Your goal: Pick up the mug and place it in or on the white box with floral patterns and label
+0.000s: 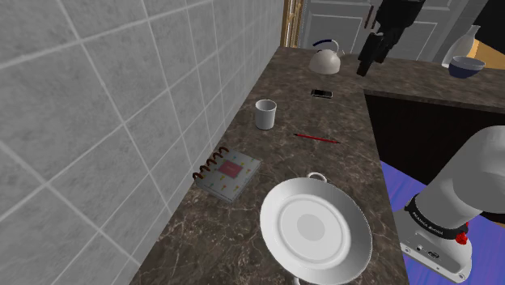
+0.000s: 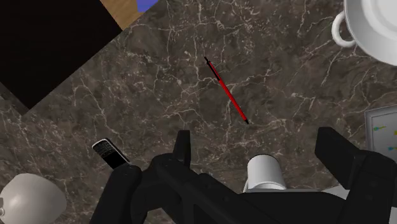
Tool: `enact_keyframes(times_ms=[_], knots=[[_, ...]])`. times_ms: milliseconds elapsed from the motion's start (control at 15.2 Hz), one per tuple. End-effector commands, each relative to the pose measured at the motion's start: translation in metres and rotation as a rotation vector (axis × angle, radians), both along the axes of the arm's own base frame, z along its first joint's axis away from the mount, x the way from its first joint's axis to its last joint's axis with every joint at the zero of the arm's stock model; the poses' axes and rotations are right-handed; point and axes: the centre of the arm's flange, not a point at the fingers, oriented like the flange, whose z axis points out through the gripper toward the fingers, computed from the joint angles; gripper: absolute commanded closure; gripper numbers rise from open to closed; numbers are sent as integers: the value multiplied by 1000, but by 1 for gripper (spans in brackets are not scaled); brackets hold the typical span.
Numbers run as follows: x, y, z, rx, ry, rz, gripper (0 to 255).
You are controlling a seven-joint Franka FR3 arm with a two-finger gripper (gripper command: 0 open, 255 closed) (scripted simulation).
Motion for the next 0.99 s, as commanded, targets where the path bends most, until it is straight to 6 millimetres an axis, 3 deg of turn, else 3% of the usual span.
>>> enact_keyframes(times_ms=[0, 924], knots=[[0, 0, 0, 0, 0, 0, 0], [156, 48, -98, 23, 58, -8, 0]])
